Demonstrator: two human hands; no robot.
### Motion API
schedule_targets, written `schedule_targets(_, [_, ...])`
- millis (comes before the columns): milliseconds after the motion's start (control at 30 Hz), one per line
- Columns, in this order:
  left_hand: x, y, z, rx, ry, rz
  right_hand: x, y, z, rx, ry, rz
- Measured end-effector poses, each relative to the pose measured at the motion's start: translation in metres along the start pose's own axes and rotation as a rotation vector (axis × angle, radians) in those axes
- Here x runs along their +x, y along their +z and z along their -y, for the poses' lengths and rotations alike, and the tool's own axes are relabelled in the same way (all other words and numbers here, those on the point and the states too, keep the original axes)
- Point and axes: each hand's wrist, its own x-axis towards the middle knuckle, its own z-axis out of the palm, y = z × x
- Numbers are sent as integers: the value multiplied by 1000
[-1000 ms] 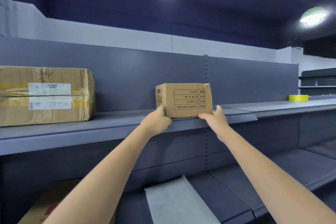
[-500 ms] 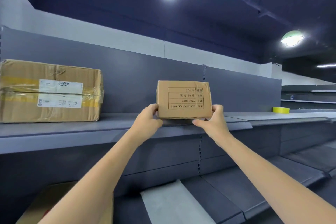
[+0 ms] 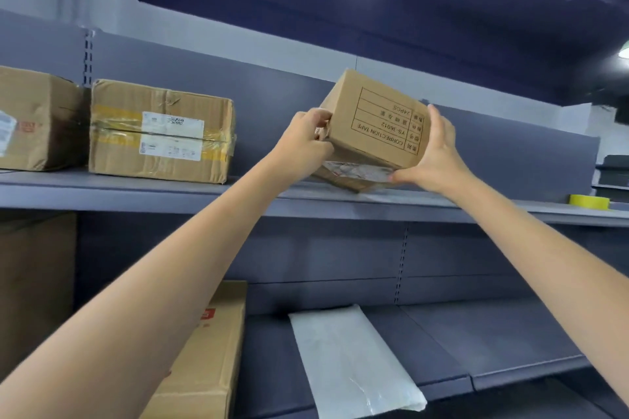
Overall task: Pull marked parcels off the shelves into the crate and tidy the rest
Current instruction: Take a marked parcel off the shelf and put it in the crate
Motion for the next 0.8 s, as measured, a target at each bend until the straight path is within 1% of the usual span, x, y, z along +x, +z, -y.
schedule_targets(67, [-1,7,-9,32,31,9,-2,-7,-8,-71,-22,5])
schedule_targets(167, [0,15,-16,143,48,24,-4,-14,-15,-157,-60,23])
schedule_targets(233, [1,17,-17,180,29,22,-4,-17,-20,-172,-95,-7])
schedule_targets(300, [0,17,-17,186,-8,7,-5,-17,-25,-125,-106,-64])
schedule_targets(367, [-3,17,-12,218,-76,-36,-9,-18,-32,26,-34,-129])
schedule_targets(433, [-6,14,-4,273,-164,-74,-10,-16,-41,278,134,-170])
schedule_targets(500, [-9,9,9,255,-286,-95,-12,-15,-48,619,265,-129])
schedule_targets(567, [-12,1,23,143,-404,-130,-16,-15,-50,939,321,-60])
schedule_targets(600, [-14,-3,28,76,-433,-140,-19,-16,-47,1051,338,-25])
schedule_targets(667, [-17,-9,34,-31,-442,-133,-24,-18,-42,1193,394,61])
schedule_targets(733, [-18,-10,33,-148,-403,-129,-29,-19,-42,1277,433,159])
schedule_targets(800, [-19,-10,29,-308,-371,-147,-35,-20,-42,1285,457,225])
